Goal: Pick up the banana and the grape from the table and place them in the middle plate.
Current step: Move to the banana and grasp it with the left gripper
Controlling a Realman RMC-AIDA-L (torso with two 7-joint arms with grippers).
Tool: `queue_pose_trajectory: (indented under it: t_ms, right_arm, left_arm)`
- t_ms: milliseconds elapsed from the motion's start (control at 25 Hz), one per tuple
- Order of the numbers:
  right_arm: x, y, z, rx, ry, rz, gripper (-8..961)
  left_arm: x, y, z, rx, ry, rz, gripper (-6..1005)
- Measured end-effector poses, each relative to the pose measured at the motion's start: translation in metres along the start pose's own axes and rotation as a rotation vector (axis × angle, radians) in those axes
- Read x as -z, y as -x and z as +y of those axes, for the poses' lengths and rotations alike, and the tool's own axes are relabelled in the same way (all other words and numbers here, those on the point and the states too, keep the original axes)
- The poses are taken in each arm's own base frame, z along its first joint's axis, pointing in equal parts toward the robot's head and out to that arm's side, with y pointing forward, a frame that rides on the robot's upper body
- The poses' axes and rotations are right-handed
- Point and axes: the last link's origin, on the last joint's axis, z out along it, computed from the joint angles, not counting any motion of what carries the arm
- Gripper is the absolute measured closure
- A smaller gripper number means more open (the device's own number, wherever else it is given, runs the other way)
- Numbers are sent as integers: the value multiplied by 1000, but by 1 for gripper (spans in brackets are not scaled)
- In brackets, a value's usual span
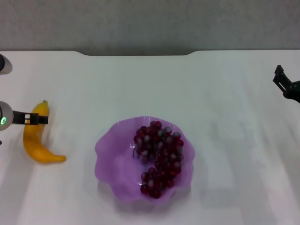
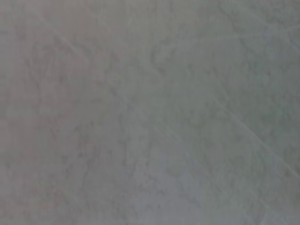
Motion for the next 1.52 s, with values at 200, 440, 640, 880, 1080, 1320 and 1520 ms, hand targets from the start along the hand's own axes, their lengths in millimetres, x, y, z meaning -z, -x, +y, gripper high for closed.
queue_pose_trajectory:
  t_ms: [200,440,640,880,1080,1320,1520]
  right_arm:
    - [1,-1,-1,0,-2,1,82]
    - [1,-1,0,2,3,3,82]
    - [2,-2,0,2,2,4,83]
    - [2,-2,0,0,2,0,83]
    - [2,-1,1,-1,2,-3,83]
    - [2,-1,2,-5,5,-7,84]
    - [3,-1,4,-3,13,-6,84]
  left_arm:
    - [-4,6,2,-2,1,-7,112]
    - [-10,12,7,-8,4,-30,113]
    - [-11,13,7,-10,4,-29,113]
    - [-12,14,7,-15,1,-29,114]
    - [-12,14,7,-17,1,-24,115]
    - [-13,15,7,-16,0,-26,188]
    - [-14,17,7,-27,-1,-33,433]
